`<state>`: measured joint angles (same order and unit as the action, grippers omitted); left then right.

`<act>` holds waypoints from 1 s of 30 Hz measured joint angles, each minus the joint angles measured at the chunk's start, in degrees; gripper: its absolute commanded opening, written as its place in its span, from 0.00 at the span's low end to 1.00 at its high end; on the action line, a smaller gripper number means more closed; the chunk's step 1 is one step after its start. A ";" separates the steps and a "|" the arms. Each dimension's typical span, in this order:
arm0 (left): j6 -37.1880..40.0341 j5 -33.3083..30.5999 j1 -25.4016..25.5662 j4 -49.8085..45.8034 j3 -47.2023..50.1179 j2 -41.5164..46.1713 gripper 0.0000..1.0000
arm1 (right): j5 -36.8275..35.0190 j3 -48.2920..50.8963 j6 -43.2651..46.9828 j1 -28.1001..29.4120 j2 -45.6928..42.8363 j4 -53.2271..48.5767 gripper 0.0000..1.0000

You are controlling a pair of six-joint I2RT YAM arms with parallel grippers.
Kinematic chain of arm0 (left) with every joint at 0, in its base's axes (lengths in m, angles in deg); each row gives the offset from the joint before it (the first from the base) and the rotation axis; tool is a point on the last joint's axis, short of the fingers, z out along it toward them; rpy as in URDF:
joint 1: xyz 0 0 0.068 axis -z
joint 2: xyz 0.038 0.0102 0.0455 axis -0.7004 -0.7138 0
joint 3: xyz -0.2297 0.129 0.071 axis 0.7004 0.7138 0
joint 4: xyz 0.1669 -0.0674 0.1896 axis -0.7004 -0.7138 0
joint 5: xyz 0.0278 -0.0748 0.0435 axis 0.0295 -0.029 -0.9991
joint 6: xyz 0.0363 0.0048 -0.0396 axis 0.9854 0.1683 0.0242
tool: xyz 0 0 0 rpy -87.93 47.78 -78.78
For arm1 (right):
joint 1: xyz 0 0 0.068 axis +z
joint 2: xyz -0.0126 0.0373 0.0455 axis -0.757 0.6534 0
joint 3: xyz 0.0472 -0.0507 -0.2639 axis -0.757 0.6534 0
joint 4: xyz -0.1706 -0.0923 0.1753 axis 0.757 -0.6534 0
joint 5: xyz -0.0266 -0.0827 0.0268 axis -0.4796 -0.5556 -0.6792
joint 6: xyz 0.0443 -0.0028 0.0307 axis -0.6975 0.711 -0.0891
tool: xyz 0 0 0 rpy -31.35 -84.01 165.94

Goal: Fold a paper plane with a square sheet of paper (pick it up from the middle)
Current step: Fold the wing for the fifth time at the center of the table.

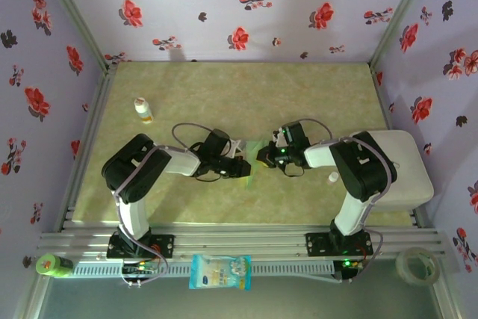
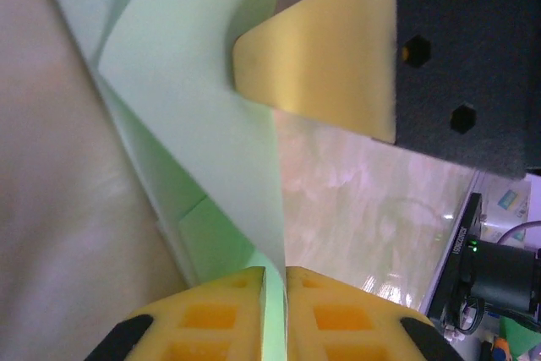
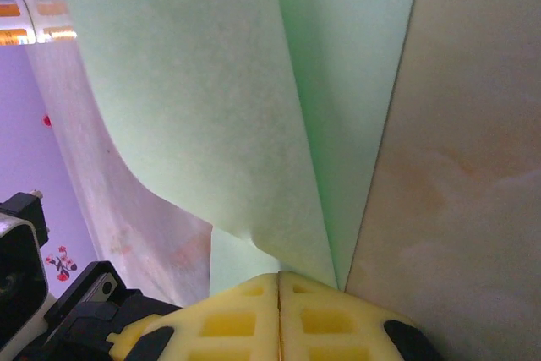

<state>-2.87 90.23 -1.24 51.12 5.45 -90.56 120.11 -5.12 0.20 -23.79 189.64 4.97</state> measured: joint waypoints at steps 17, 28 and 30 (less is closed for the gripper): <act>0.00 0.28 1.20 -2.12 0.70 1.07 0.05 | -1.14 -1.77 1.55 0.39 -0.02 -3.98 0.08; 0.26 1.05 1.44 -2.51 0.74 1.25 0.19 | -1.70 -2.71 2.01 0.48 -0.02 -6.10 0.08; 0.31 0.98 1.53 -2.51 0.83 1.46 0.19 | -1.73 -2.80 2.01 0.48 -0.02 -6.25 0.08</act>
<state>-2.56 91.21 0.29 48.61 6.28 -89.10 118.38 -7.92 2.21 -23.31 189.62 -1.28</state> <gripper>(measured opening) 0.188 0.081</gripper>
